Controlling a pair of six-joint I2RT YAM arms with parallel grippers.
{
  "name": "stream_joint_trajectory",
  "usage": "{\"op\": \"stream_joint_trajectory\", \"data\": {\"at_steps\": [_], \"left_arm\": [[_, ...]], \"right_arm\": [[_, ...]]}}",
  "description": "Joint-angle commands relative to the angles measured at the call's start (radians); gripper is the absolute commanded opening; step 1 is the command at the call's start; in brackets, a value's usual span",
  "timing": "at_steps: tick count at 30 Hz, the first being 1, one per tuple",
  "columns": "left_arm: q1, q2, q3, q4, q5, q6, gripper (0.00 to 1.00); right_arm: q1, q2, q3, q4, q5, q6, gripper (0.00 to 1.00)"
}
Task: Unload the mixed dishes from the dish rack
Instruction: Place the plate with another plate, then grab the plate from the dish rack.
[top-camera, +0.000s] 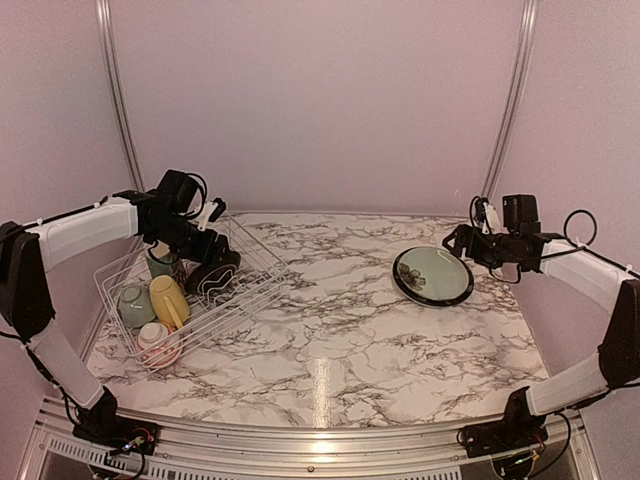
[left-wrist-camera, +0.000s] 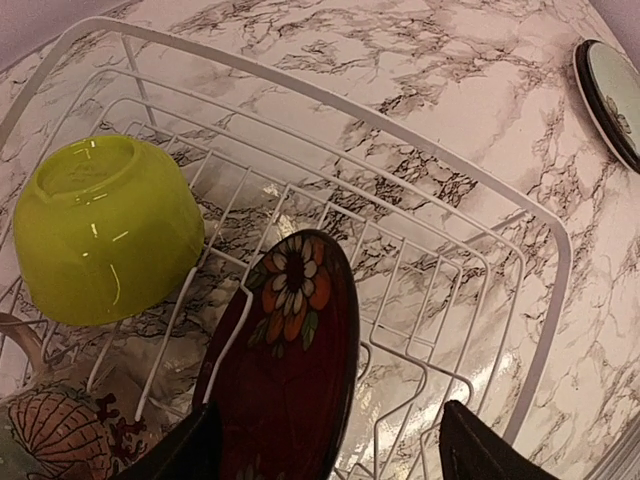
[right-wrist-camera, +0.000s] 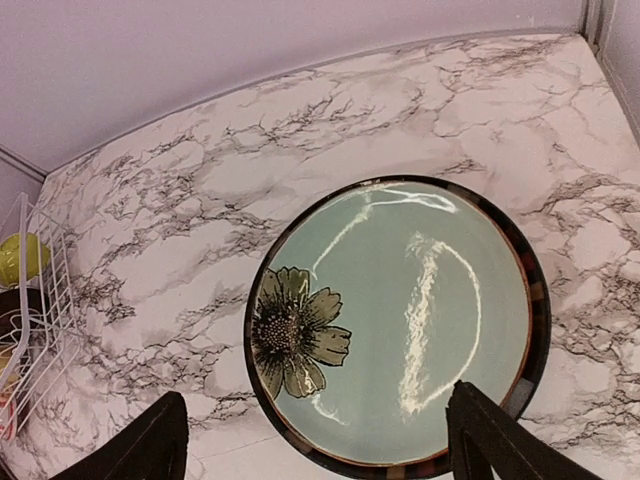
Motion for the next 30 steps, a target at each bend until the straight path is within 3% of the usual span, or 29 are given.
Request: {"op": "stream_joint_trajectory", "data": {"at_steps": [1, 4, 8, 11, 14, 19, 25, 30], "left_arm": [[0.005, 0.033, 0.026, -0.038, 0.025, 0.02, 0.71], [0.005, 0.037, 0.023, -0.037, 0.01, 0.017, 0.63], [0.003, 0.045, 0.019, -0.037, -0.009, 0.027, 0.51], [0.002, 0.044, 0.016, -0.039, -0.004, 0.028, 0.46], [0.001, 0.046, 0.017, -0.04, -0.017, 0.06, 0.39], [0.001, 0.055, 0.035, -0.056, -0.001, 0.099, 0.29], [0.003, 0.079, 0.083, -0.117, 0.018, 0.154, 0.2], [0.004, 0.085, 0.085, -0.122, 0.032, 0.165, 0.19]], "right_arm": [[0.02, 0.001, 0.034, -0.016, -0.131, 0.025, 0.86], [0.02, 0.018, 0.053, -0.005, -0.229, 0.046, 0.89], [0.017, -0.038, 0.037, 0.021, -0.151, 0.075, 0.98], [-0.058, -0.087, 0.015, 0.027, -0.157, 0.123, 0.98], [-0.177, -0.124, -0.05, 0.097, -0.29, 0.177, 0.98], [-0.196, -0.177, -0.08, 0.149, -0.324, 0.184, 0.98], [-0.196, -0.213, -0.077, 0.148, -0.314, 0.194, 0.97], [-0.196, -0.212, -0.079, 0.129, -0.298, 0.192, 0.97]]}}
